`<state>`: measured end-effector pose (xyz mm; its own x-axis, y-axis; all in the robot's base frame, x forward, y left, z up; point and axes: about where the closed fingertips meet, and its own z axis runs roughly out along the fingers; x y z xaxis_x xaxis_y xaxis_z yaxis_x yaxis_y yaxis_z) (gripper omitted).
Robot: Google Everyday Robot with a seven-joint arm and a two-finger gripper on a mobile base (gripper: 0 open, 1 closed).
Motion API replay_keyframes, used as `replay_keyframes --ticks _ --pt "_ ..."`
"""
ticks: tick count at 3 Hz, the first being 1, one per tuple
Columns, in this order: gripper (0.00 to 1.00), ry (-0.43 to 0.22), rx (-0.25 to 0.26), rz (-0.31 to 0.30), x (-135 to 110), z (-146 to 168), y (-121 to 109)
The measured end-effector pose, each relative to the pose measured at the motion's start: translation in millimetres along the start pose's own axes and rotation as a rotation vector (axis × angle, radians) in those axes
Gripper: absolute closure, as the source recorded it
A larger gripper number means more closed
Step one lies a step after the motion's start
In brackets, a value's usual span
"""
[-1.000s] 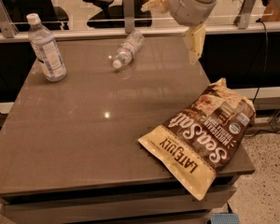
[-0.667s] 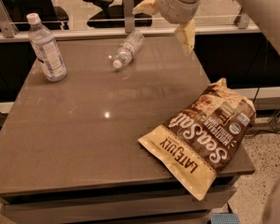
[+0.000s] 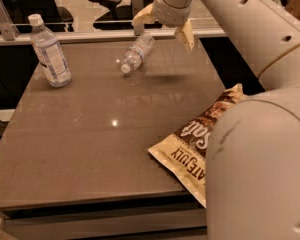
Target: Pick water bottle
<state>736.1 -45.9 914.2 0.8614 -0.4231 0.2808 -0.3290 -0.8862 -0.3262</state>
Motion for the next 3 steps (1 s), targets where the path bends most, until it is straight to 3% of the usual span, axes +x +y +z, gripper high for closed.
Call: replay_keyframes --ticks 1,3 --pt "0.00 -0.002 -0.001 -0.014 10.4 31.2 -13.1" --pt "0.00 0.011 0.017 0.019 13.1 75.6 -32.2"
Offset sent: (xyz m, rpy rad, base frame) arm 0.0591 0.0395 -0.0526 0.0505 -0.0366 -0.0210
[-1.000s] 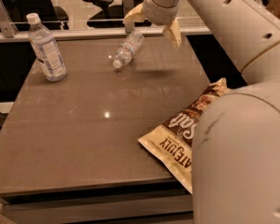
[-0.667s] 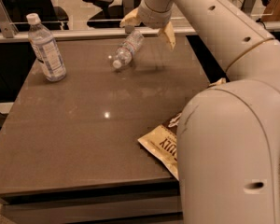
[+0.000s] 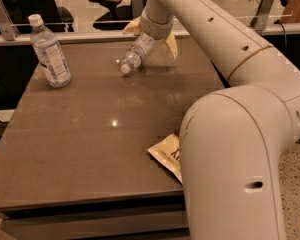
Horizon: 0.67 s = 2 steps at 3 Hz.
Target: Pick water bottle
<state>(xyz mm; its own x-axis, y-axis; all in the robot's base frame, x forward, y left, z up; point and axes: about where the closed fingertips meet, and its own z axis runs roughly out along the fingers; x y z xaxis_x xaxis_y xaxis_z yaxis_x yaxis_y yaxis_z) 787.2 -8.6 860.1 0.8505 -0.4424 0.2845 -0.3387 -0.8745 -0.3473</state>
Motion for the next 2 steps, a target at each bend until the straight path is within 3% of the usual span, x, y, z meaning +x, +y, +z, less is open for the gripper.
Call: replay_keyframes --ticks 1,2 --pt "0.00 0.001 -0.033 0.003 -6.2 18.5 -3.3" --pt "0.17 -0.007 -0.071 0.000 -12.3 31.8 -4.6"
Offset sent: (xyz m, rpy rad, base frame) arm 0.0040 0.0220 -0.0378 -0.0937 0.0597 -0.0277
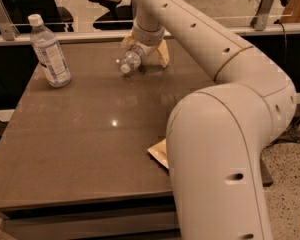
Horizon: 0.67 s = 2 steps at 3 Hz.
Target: Pick water bottle
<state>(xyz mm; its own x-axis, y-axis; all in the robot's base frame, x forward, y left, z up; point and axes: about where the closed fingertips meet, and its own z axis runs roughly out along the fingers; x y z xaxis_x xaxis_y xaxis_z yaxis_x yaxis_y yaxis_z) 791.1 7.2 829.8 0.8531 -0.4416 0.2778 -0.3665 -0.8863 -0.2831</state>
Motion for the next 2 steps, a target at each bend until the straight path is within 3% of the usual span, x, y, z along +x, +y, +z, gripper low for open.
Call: replay_keyframes --ticks 2 --pt "0.64 0.001 -0.037 -0.018 -6.9 -1.2 -8.5"
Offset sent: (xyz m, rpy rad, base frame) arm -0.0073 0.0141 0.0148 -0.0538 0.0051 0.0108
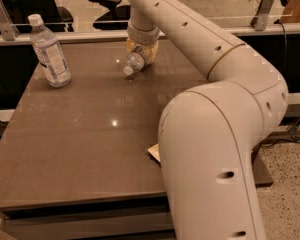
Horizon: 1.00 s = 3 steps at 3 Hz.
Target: Pick water bottle
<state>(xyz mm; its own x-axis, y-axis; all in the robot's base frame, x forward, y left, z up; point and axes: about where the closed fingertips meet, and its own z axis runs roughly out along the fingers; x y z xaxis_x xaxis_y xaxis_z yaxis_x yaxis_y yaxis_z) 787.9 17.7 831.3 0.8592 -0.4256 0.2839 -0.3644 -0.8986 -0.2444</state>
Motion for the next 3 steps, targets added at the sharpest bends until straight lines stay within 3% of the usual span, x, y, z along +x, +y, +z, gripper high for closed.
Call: replay_keyframes --ticks 1,2,3 --pt "0.88 0.007 0.004 0.006 -2.1 -12.9 -4.9" --pt "1.00 -0.012 0.024 0.043 -10.9 -39.8 -11.3" --pt "1.00 -0.078 0.082 0.134 -23.4 -72.6 -8.1"
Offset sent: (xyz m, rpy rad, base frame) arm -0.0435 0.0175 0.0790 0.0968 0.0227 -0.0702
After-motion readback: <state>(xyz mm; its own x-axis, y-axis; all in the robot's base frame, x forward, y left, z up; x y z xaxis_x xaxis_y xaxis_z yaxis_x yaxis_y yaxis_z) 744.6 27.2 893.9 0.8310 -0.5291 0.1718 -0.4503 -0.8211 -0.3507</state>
